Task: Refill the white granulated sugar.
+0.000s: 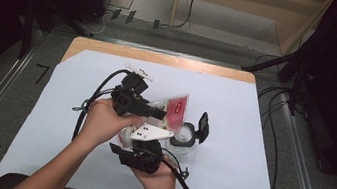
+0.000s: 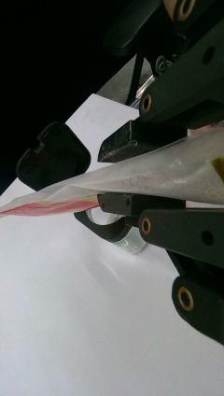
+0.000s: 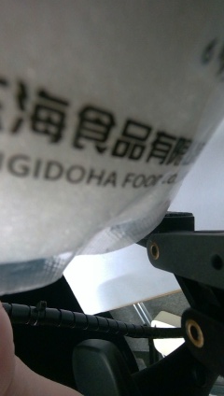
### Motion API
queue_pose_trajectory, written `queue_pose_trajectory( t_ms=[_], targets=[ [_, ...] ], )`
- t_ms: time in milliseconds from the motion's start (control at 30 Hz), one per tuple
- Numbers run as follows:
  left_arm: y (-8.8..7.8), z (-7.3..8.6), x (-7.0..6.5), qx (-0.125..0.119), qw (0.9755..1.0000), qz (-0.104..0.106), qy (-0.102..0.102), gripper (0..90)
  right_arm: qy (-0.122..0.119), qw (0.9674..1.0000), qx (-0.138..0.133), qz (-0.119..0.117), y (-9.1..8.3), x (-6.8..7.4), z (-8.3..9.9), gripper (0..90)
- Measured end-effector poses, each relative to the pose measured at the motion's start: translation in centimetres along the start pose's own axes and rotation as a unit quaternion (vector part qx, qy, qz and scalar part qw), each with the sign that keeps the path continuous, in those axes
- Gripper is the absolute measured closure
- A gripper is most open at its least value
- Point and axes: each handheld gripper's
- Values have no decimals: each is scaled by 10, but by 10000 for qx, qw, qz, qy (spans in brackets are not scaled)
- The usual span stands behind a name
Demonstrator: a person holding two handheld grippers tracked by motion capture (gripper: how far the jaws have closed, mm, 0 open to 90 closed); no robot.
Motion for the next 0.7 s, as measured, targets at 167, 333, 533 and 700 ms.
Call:
queue_pose_trajectory(
  t_ms=[167,333,533,700],
  targets=[
    [0,0,0,18,10000,12,17,754,3,10000,0,7,0,0,0,623],
    [0,0,0,22,10000,-14,5,755,35,10000,-28,4,1,1,0,623],
    [0,0,0,33,9999,-65,85,756,30,10000,-14,-6,1,1,0,624],
    [-1,0,-1,31,9999,-118,117,754,42,10000,-11,-23,1,1,-1,624]
  ],
)
Point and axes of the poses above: each handheld gripper's, and its own axes: y roughly forward along the jaws, z roughly out of its underside, x roughly to its left, and after that the axes turned 15 degrees about -y, right-handed
